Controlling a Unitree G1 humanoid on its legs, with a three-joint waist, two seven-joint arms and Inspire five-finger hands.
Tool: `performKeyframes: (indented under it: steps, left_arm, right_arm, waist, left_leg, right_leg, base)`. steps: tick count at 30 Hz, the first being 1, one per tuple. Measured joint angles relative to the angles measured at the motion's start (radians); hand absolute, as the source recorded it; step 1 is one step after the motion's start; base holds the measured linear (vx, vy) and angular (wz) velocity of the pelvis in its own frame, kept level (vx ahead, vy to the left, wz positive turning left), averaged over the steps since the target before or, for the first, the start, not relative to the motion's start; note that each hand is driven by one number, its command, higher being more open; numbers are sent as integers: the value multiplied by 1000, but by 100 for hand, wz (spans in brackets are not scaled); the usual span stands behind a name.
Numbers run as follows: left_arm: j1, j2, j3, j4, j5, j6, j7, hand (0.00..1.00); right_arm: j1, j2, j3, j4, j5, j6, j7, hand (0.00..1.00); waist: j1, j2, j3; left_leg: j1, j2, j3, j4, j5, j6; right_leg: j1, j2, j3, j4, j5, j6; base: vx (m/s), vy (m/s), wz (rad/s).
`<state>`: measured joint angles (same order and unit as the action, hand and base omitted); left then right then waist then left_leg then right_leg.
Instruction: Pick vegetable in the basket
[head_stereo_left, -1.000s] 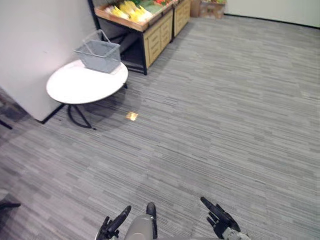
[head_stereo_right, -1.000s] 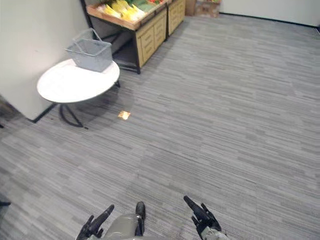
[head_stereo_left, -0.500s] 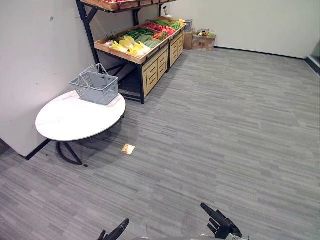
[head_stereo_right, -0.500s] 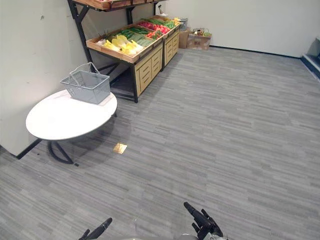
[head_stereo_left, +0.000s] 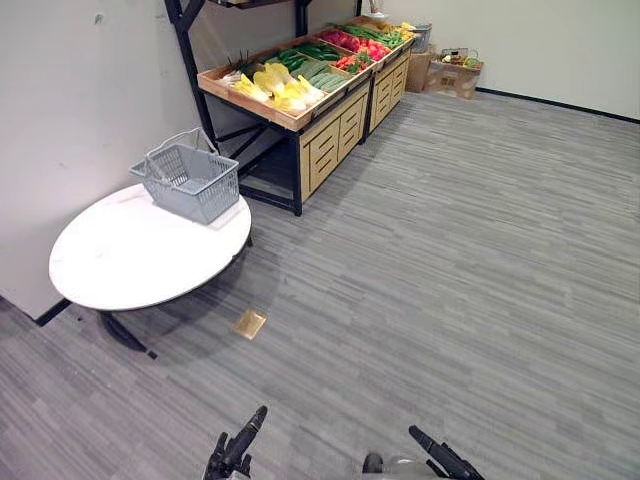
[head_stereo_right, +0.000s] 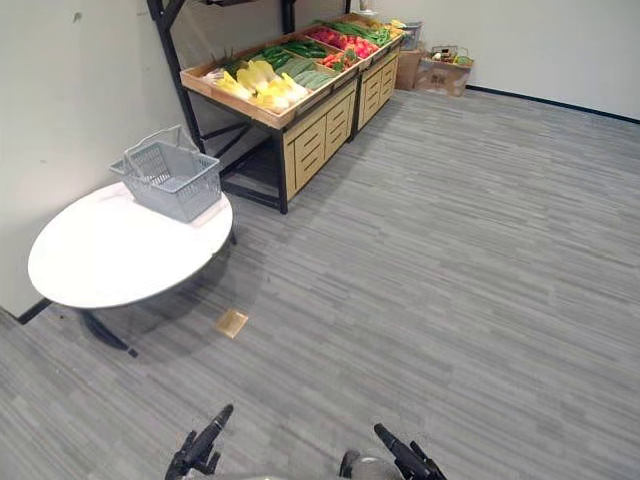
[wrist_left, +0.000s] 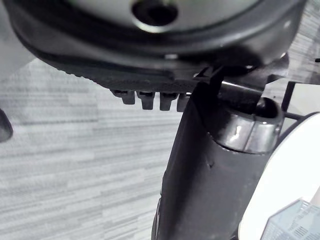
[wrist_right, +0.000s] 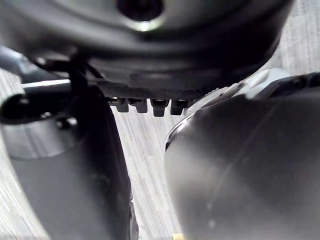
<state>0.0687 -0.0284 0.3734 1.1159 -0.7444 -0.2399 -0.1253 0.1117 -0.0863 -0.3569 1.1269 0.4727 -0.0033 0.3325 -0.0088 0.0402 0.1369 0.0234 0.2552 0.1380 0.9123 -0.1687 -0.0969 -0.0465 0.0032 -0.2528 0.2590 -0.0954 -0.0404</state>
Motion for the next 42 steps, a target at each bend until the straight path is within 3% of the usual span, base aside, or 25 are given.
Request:
performKeyframes:
  steps: [1,2,4,5,7,9,10,11,13,17,21,22,23,24,25,26,28,30,32,34,35,36,37,39,42]
  left_arm:
    - [-13,25,-4,4,-1,11,11,100]
    - [-14,33,-4,6,-1,12,12,100]
    - [-13,39,-5,1,-4,1,11,100]
    - [-14,42,-13,0,-5,0,10,100]
    - [-18,45,-43,8,-10,-5,10,100]
    - [-11,49,-54,23,-10,-14,11,100]
    - [-4,56,-59,33,-10,-14,19,100]
    - [-7,63,-74,33,-11,-23,27,100]
    - [-17,92,-85,60,-10,-33,50,100]
    - [18,89,-94,81,-8,-25,63,100]
    - [46,89,-134,86,20,-10,68,100]
    - [50,98,-137,87,33,-11,69,100]
    - [62,100,-139,87,48,-12,71,100]
    - [73,109,-161,88,52,-13,73,100]
    - [82,110,-167,88,58,-13,74,100]
    - [84,111,-171,88,60,-13,74,100]
    - [78,114,-196,88,79,-14,69,100]
    - [62,121,-202,88,80,-14,48,100]
    - [38,108,-198,88,80,-15,34,100]
    - [27,88,-141,83,88,-22,4,100]
    - [27,86,-128,82,88,-23,3,100]
    - [25,76,-95,82,87,-23,7,100]
    - [26,51,-74,82,87,-27,8,100]
    - [27,23,-76,74,88,-33,5,100]
    - [24,20,-75,39,87,-24,11,100]
  right_arm:
    - [-11,9,5,28,0,-1,-4,100]
    - [-12,11,9,31,-4,-4,-6,100]
    - [-12,12,9,31,-5,-14,0,100]
    - [-19,11,5,26,-7,-25,7,100]
    - [-26,14,5,19,-8,-44,20,100]
    - [-15,15,-4,24,2,-55,21,100]
    - [-6,26,12,23,4,-66,25,100]
    - [-9,25,29,23,5,-76,30,100]
    - [-23,22,68,41,3,-86,45,100]
    - [-48,24,107,44,4,-94,68,100]
    - [-39,15,113,44,3,-94,78,100]
    - [-42,12,110,44,1,-93,77,100]
    - [-47,12,101,44,0,-92,77,100]
    - [-53,11,92,45,0,-92,76,100]
    - [-59,7,89,44,0,-93,77,100]
    - [-61,5,87,44,0,-93,77,100]
    - [-66,8,69,34,1,-95,87,100]
    - [-70,18,62,14,1,-97,97,100]
    - [-69,32,41,0,3,-98,101,100]
    - [-60,42,51,-22,3,-104,97,100]
    - [-59,43,56,-22,3,-107,94,100]
    - [-58,44,72,-22,3,-112,82,100]
    - [-60,24,74,-25,5,-113,80,100]
    - [-63,8,76,-25,21,-113,67,100]
    - [-63,20,73,-21,39,-102,33,100]
  waist:
    - [3,-18,32]
    - [6,-29,38]
    - [12,-37,39]
    - [12,-34,39]
    - [12,-37,40]
    - [22,-32,38]
    - [19,-43,29]
    - [16,-57,27]
    - [19,-72,40]
    - [22,-71,30]
    - [27,-66,-10]
    - [25,-83,-11]
    - [24,-98,-10]
    - [25,-95,-4]
    - [24,-95,-3]
    - [24,-91,-1]
    - [12,-72,3]
    - [-4,-63,8]
    - [-4,-63,8]
    - [-3,-67,9]
    - [-3,-73,8]
    - [-2,-77,9]
    - [-1,-43,10]
    - [1,-5,6]
    - [2,-9,-4]
  left_leg:
    - [-57,41,36,134,-49,17]
    - [-78,48,56,136,-66,18]
    - [-128,53,125,63,-95,17]
    - [-171,40,173,-68,-99,18]
    - [-228,-19,203,-343,-63,22]
    - [-237,-89,161,-640,199,50]
    - [-218,-124,151,-675,217,82]
    - [-232,-126,141,-657,205,86]
    - [-279,-117,131,-538,164,120]
    - [-192,-130,158,-589,155,122]
    - [-67,-219,148,-765,141,131]
    - [-33,-260,147,-798,130,138]
    - [11,-299,144,-818,117,157]
    - [48,-316,146,-816,94,175]
    - [89,-320,144,-815,75,180]
    - [109,-315,139,-818,64,177]
    - [162,-265,102,-823,31,161]
    - [179,-218,60,-824,11,140]
    - [181,-188,14,-826,-3,119]
    - [188,-162,-50,-807,-52,68]
    - [190,-164,-57,-800,-61,60]
    - [209,-161,-76,-782,-95,33]
    - [228,-123,-77,-781,-103,15]
    - [246,-81,-56,-783,-85,3]
    - [242,-41,-35,-710,-42,-21]
  right_leg:
    - [156,12,2,-96,-3,-5]
    - [195,10,3,-117,-3,-5]
    - [254,-2,7,-149,-3,-5]
    - [281,-16,8,-168,-7,1]
    - [306,-46,9,-185,-47,43]
    - [339,-60,16,-188,-104,81]
    - [343,-73,28,-191,-106,73]
    - [339,-71,34,-193,-92,56]
    - [358,-73,73,-187,-44,91]
    - [375,-82,106,-130,30,107]
    - [259,-163,94,192,13,130]
    - [208,-211,89,337,14,146]
    - [167,-268,95,473,52,200]
    - [126,-313,90,595,28,178]
    - [92,-333,49,658,-54,144]
    - [77,-334,24,665,-93,140]
    - [1,-269,-52,595,-189,115]
    - [-67,-203,-53,449,-195,116]
    - [-116,-167,-22,268,-154,129]
    - [-132,-141,73,-57,8,142]
    - [-129,-142,84,-81,23,145]
    - [-115,-139,113,-82,147,147]
    - [-121,-114,98,-17,142,103]
    - [-129,-96,63,70,46,87]
    - [-99,-84,24,136,-56,60]
  base:
    - [616,-225,22]
    - [583,-190,9]
    - [337,-54,-13]
    - [414,25,-26]
    - [415,83,-19]
    - [471,182,-5]
    - [453,148,13]
    - [431,127,45]
    - [387,160,55]
    - [245,98,8]
    - [230,119,21]
    - [290,138,18]
    - [253,83,10]
    - [311,92,2]
    - [263,70,-3]
    - [254,63,10]
    - [235,20,32]
    - [231,-91,68]
    - [238,-171,81]
    - [319,-278,85]
    - [496,-382,69]
    - [488,-350,52]
    - [584,-409,54]
    - [486,-306,45]
    - [480,-281,30]
